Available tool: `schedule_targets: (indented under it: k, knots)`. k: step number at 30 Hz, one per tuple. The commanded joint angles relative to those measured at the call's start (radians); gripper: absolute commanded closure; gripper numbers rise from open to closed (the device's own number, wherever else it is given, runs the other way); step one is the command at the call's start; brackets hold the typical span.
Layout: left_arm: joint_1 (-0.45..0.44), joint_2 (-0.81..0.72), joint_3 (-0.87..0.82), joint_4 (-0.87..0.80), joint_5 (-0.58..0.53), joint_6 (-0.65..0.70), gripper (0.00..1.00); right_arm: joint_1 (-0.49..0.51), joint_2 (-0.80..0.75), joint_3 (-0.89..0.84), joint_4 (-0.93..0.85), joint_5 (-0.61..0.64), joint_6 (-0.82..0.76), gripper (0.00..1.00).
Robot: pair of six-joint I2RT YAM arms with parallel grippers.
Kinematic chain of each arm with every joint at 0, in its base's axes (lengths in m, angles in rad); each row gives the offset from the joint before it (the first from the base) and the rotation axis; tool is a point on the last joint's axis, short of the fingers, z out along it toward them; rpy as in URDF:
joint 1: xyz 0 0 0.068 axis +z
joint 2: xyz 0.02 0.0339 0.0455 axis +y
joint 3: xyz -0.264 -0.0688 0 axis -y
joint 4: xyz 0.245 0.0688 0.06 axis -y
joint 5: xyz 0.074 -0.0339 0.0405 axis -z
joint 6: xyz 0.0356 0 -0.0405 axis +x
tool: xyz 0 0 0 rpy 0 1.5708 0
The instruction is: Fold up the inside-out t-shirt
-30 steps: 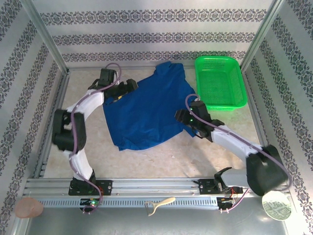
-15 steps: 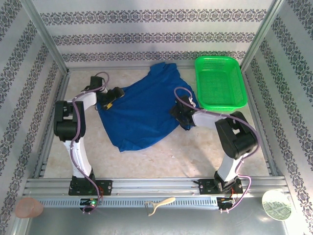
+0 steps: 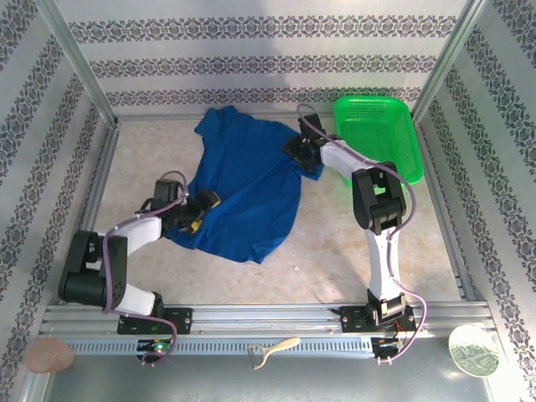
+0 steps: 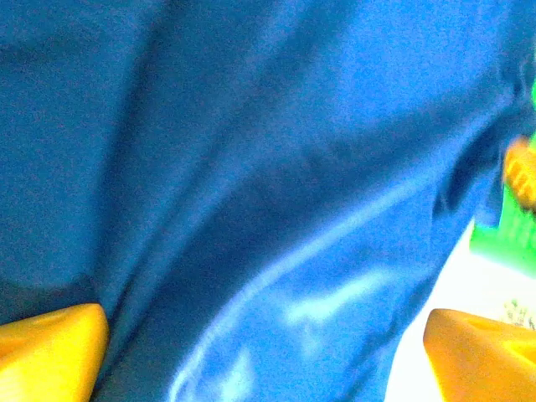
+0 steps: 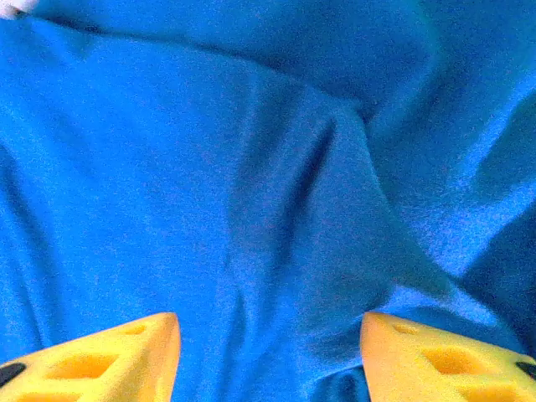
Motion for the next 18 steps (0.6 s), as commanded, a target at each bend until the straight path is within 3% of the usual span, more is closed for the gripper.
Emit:
schedule_targets:
  k: [1,4,8,14,18]
  knots:
    - [-0.046,-0.104,0.096,-0.077,-0.039,-0.032,0.02,0.001,-0.176,-0.022,-0.067,-0.027,-0.167,0.41]
    - [-0.045,-0.094,0.21,-0.141,-0.091,0.044,0.0,0.048,-0.317,-0.15,-0.054,0.002,-0.219,0.4]
    - [-0.027,0.116,0.415,-0.163,-0.084,0.137,0.0,0.174,-0.447,-0.368,0.049,0.029,-0.175,0.4]
    - [0.016,0.443,0.697,-0.246,-0.055,0.241,0.0,0.355,-0.443,-0.561,0.224,0.03,-0.024,0.4]
    - [0.036,0.516,0.726,-0.26,-0.045,0.259,0.0,0.405,-0.39,-0.633,0.29,0.023,0.035,0.41]
